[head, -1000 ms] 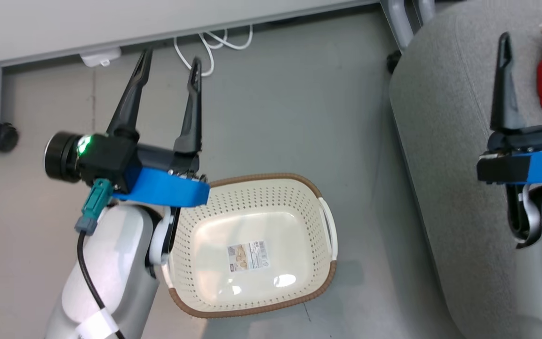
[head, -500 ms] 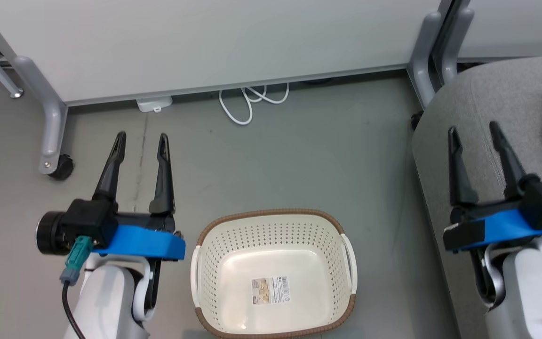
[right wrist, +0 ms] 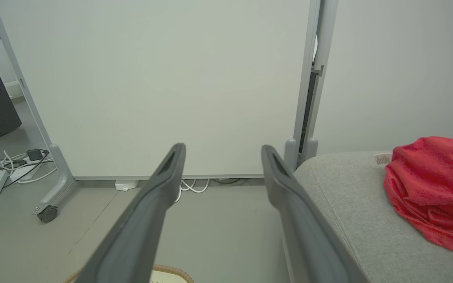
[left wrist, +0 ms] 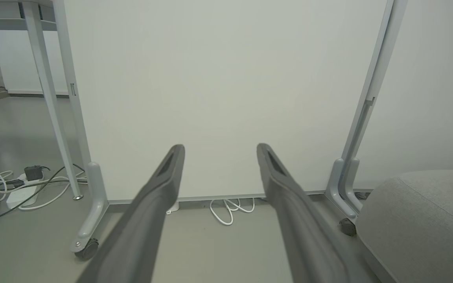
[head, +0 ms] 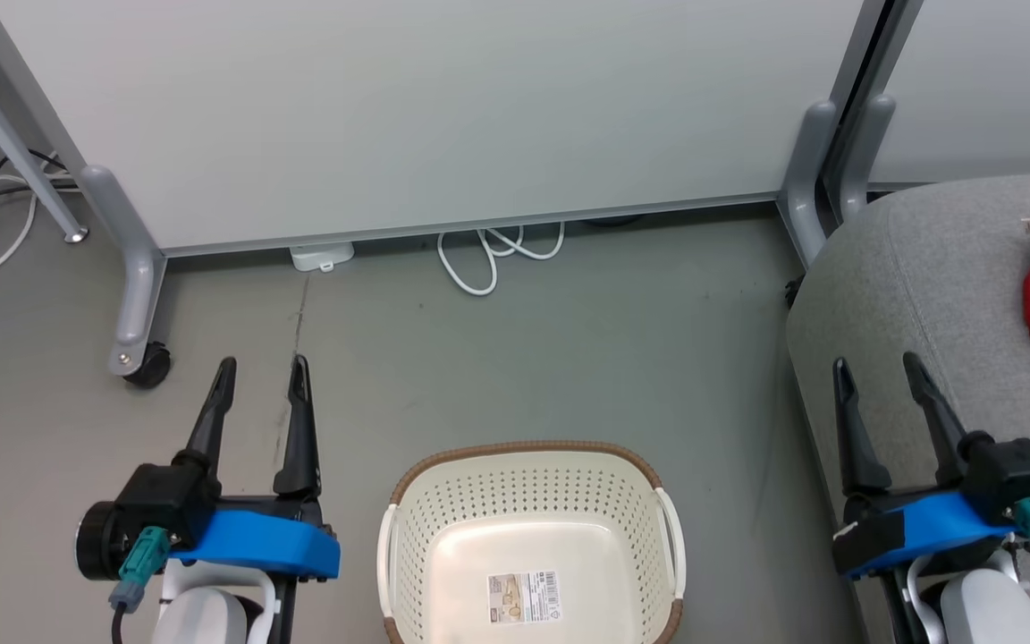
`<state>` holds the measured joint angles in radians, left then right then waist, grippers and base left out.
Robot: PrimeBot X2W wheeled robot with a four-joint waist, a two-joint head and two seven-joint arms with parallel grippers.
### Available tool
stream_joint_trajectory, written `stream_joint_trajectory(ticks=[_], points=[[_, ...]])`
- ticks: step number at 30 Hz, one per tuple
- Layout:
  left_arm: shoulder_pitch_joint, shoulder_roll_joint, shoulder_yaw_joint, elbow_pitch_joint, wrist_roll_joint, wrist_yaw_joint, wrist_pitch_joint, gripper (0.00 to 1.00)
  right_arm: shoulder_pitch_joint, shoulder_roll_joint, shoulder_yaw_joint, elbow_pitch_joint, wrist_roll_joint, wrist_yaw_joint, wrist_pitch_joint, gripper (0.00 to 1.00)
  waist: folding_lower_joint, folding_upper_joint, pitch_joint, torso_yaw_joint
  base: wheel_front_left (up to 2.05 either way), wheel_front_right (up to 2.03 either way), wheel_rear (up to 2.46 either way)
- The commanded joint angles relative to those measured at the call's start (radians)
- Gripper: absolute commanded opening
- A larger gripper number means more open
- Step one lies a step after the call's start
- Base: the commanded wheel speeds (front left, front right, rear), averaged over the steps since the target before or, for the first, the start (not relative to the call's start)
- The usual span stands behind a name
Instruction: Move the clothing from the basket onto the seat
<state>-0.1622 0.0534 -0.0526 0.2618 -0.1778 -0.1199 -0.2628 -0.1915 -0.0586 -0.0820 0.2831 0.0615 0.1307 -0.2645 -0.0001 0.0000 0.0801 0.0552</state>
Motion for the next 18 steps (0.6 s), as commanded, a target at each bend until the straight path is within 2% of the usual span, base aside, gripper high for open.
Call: stream_joint_trajectory(ticks=[1, 18], points=[[0.012, -0.002, -0.002, 0.005, -0.009, -0.005, -0.003, 1.0, 0.022, 0.004, -0.002, 0.003, 0.005, 0.0, 0.001, 1.0, 0.0001, 0.0, -0.008, 0.002, 0.0, 0.0, 0.0], [0.033, -0.003, -0.021, 0.036, -0.034, -0.01, -0.003, 1.0, 0.052, 0.009, -0.013, 0.013, 0.018, 0.0, 0.001, 1.0, 0.0001, 0.0, -0.018, 0.016, 0.0, 0.0, 0.0]])
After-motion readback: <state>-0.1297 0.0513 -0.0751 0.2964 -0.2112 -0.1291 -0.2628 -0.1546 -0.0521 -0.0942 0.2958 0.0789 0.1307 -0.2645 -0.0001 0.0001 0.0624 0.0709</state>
